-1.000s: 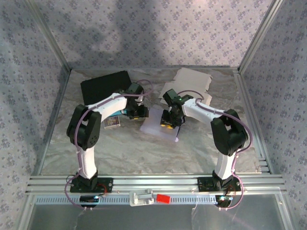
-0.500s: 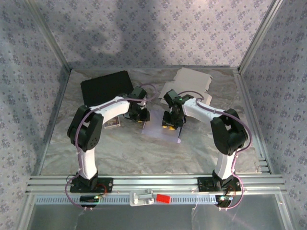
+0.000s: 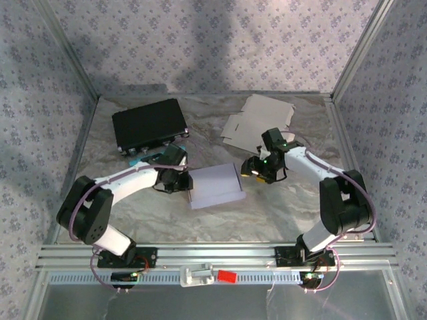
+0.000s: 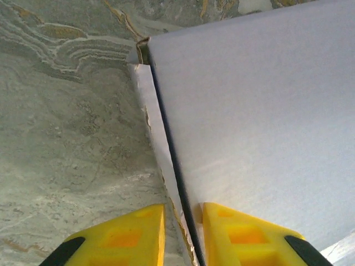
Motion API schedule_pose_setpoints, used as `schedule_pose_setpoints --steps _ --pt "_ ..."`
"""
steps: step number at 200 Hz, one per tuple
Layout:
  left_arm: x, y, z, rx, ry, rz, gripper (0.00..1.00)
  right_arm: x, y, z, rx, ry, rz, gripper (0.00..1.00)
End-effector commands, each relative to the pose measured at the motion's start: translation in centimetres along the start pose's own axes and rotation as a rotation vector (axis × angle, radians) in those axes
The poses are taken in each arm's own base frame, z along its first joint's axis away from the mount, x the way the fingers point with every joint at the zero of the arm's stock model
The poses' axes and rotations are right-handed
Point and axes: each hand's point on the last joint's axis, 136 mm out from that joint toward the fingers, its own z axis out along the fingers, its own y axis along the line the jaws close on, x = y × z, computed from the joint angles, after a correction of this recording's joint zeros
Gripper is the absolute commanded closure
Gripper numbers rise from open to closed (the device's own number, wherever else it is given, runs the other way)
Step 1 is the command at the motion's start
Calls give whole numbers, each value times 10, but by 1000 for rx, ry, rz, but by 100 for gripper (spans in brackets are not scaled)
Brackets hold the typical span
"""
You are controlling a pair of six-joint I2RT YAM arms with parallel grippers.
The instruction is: Fold the paper box
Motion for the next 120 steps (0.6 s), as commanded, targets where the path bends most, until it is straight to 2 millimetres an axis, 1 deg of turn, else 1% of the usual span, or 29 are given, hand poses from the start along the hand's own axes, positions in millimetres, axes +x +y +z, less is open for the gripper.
schedule_pose_setpoints --steps 1,32,54,66,83,96,107,120 --pt "-11 -11 -1 87 -54 -37 74 -9 25 7 -195 23 -89 31" --pt "-14 -8 2 109 -61 -68 72 -24 33 16 -243 47 -120 30" --pt "-13 -11 4 128 -58 -71 71 -24 39 29 -252 102 -129 32" --pt "-13 -12 5 135 -53 -77 71 -22 41 35 -257 122 -126 39" --pt "-12 -11 8 135 -50 -87 71 -23 49 38 -276 128 -123 47" --pt "-12 -10 10 138 -50 -98 71 -16 49 44 -251 167 -124 56" --pt "-10 -9 11 139 -50 -105 71 -12 52 47 -256 186 -125 62" --pt "-9 -8 13 136 -50 -107 72 -8 54 48 -250 184 -130 65"
